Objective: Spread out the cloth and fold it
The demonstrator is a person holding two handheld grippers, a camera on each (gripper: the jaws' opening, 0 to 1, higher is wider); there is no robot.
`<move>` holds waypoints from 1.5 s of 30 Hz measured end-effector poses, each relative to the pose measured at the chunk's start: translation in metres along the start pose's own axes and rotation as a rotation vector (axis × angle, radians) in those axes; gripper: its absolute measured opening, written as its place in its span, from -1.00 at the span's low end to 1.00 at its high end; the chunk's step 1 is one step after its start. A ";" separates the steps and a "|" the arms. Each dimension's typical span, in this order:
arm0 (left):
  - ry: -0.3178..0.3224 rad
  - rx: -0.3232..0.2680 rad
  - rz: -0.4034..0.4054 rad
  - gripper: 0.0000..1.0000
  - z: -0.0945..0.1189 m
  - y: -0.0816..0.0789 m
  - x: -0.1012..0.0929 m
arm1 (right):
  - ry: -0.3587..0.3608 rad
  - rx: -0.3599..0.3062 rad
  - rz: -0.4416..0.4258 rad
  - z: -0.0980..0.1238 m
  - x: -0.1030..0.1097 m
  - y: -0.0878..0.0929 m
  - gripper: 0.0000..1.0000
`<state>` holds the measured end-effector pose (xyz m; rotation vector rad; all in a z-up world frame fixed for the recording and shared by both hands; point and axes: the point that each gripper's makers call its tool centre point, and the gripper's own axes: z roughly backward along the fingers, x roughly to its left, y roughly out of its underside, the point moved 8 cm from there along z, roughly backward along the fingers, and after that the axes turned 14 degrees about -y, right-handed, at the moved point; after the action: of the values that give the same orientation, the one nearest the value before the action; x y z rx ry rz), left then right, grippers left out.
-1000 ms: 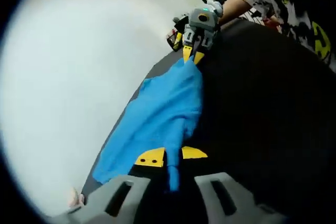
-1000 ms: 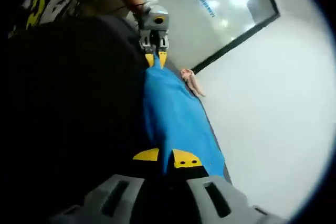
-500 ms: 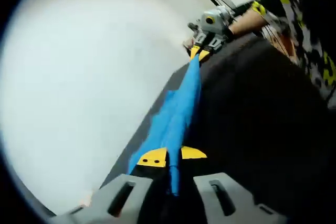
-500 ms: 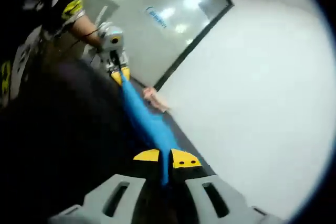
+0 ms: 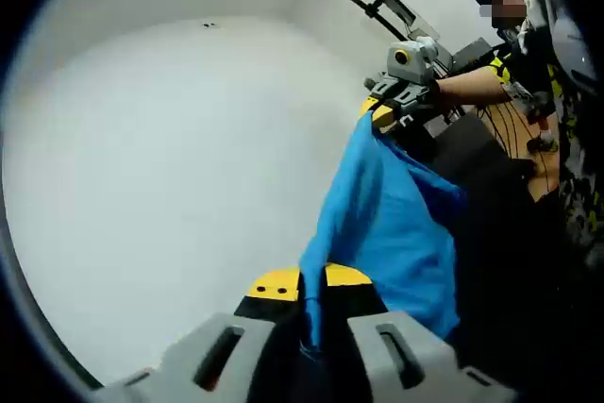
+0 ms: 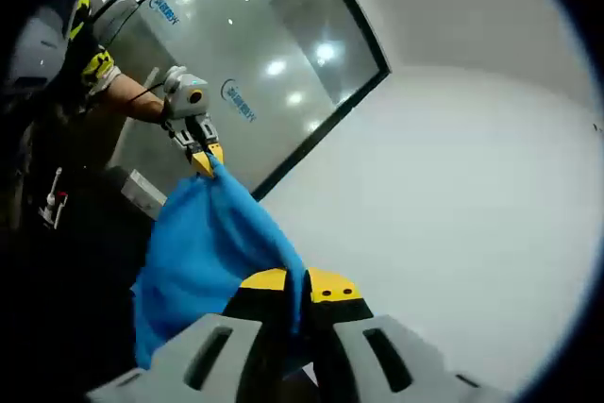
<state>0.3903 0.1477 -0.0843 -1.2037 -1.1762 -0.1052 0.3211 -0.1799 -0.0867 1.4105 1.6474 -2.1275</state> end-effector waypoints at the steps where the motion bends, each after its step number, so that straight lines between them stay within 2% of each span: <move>1: 0.005 -0.003 0.004 -0.94 0.006 -0.012 0.003 | -0.005 -0.005 0.006 0.004 0.001 -0.007 -0.93; 2: 0.030 -0.019 0.040 -0.94 0.015 -0.030 0.006 | -0.020 -0.012 0.027 0.013 0.003 -0.025 -0.93; 4: 0.074 -0.039 0.058 -0.94 0.027 -0.052 0.012 | -0.055 -0.017 0.000 0.025 0.004 -0.048 -0.93; 5: 0.079 -0.031 0.060 -0.94 0.029 -0.056 0.015 | -0.069 -0.023 -0.023 0.029 0.003 -0.052 -0.92; 7: 0.086 -0.018 0.071 -0.94 0.025 -0.055 0.021 | -0.096 -0.033 -0.098 0.029 -0.003 -0.050 -0.92; 9: 0.112 0.023 0.150 -0.94 0.011 -0.038 0.020 | -0.118 -0.026 -0.185 0.019 -0.008 -0.026 -0.92; 11: 0.133 0.090 0.200 -0.94 -0.014 -0.003 0.011 | -0.135 0.026 -0.258 0.003 -0.010 0.020 -0.92; 12: 0.159 0.156 0.230 -0.94 -0.031 0.026 0.002 | -0.175 0.046 -0.329 -0.010 -0.007 0.053 -0.92; 13: 0.174 0.205 0.256 -0.94 -0.043 0.047 -0.005 | -0.196 0.058 -0.399 -0.019 -0.006 0.077 -0.92; 14: 0.190 0.260 0.299 -0.94 -0.056 0.070 -0.013 | -0.234 0.093 -0.502 -0.032 -0.001 0.116 -0.92; 15: 0.208 0.313 0.325 -0.94 -0.069 0.095 -0.023 | -0.247 0.107 -0.534 -0.037 0.000 0.129 -0.92; 16: 0.223 0.381 0.340 -0.94 -0.088 0.132 -0.039 | -0.265 0.152 -0.617 -0.049 0.006 0.169 -0.92; 17: 0.238 0.433 0.361 -0.94 -0.099 0.155 -0.049 | -0.259 0.201 -0.668 -0.056 0.010 0.197 -0.92; 18: 0.262 0.491 0.417 -0.94 -0.115 0.185 -0.063 | -0.256 0.263 -0.722 -0.066 0.017 0.232 -0.92; 19: 0.272 0.530 0.432 -0.94 -0.124 0.202 -0.071 | -0.269 0.315 -0.707 -0.071 0.022 0.254 -0.92; 20: 0.276 0.577 0.457 -0.94 -0.136 0.225 -0.080 | -0.241 0.361 -0.706 -0.079 0.028 0.277 -0.92; 21: 0.250 0.569 0.480 -0.94 -0.140 0.232 -0.083 | -0.249 0.356 -0.654 -0.084 0.032 0.290 -0.92; 22: 0.247 0.557 0.466 -0.94 -0.150 0.247 -0.085 | -0.243 0.352 -0.560 -0.090 0.036 0.300 -0.92; 23: 0.239 0.563 0.487 -0.94 -0.154 0.255 -0.087 | -0.233 0.347 -0.556 -0.093 0.036 0.307 -0.92; 24: 0.221 0.572 0.535 -0.94 -0.157 0.261 -0.089 | -0.231 0.337 -0.600 -0.096 0.038 0.314 -0.92; 27: 0.195 0.546 0.570 -0.92 -0.166 0.281 -0.094 | -0.197 0.321 -0.659 -0.099 0.037 0.329 -0.90; 29: 0.180 0.553 0.589 -0.87 -0.170 0.294 -0.102 | -0.173 0.316 -0.683 -0.101 0.038 0.342 -0.85; 30: 0.155 0.555 0.600 -0.80 -0.172 0.302 -0.106 | -0.127 0.338 -0.666 -0.101 0.036 0.351 -0.80; 32: 0.101 0.543 0.611 -0.71 -0.173 0.314 -0.111 | -0.084 0.392 -0.638 -0.098 0.038 0.366 -0.78; 33: 0.065 0.554 0.621 -0.70 -0.170 0.322 -0.110 | -0.015 0.413 -0.663 -0.093 0.037 0.375 -0.80; 34: -0.005 0.599 0.650 -0.72 -0.167 0.331 -0.108 | 0.020 0.423 -0.684 -0.089 0.036 0.379 -0.81; 35: -0.081 0.626 0.638 -0.74 -0.163 0.340 -0.101 | 0.035 0.422 -0.691 -0.086 0.036 0.379 -0.82; 37: -0.221 0.656 0.638 -0.75 -0.147 0.353 -0.083 | 0.064 0.401 -0.690 -0.075 0.032 0.374 -0.82; 38: -0.238 0.640 0.689 -0.76 -0.141 0.353 -0.077 | 0.068 0.392 -0.693 -0.071 0.032 0.367 -0.82; 39: -0.239 0.620 0.784 -0.79 -0.133 0.348 -0.075 | 0.074 0.386 -0.709 -0.066 0.030 0.359 -0.82; 41: -0.174 0.543 1.033 -0.80 -0.108 0.326 -0.076 | 0.123 0.325 -0.803 -0.053 0.035 0.333 -0.79; 42: -0.155 0.542 1.052 -0.79 -0.098 0.320 -0.078 | 0.127 0.323 -0.834 -0.049 0.039 0.324 -0.69; 43: -0.155 0.552 1.031 -0.79 -0.082 0.314 -0.082 | 0.140 0.300 -0.872 -0.046 0.049 0.312 -0.60; 44: -0.157 0.554 1.020 -0.79 -0.077 0.312 -0.084 | 0.150 0.293 -0.884 -0.045 0.057 0.307 -0.49; 45: -0.137 0.589 0.941 -0.79 -0.064 0.307 -0.094 | 0.137 0.305 -0.871 -0.044 0.066 0.301 -0.35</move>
<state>0.5783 0.1845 -0.3500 -1.1173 -0.5788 0.9749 0.4827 -0.2389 -0.3464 0.9914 2.3870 -2.8664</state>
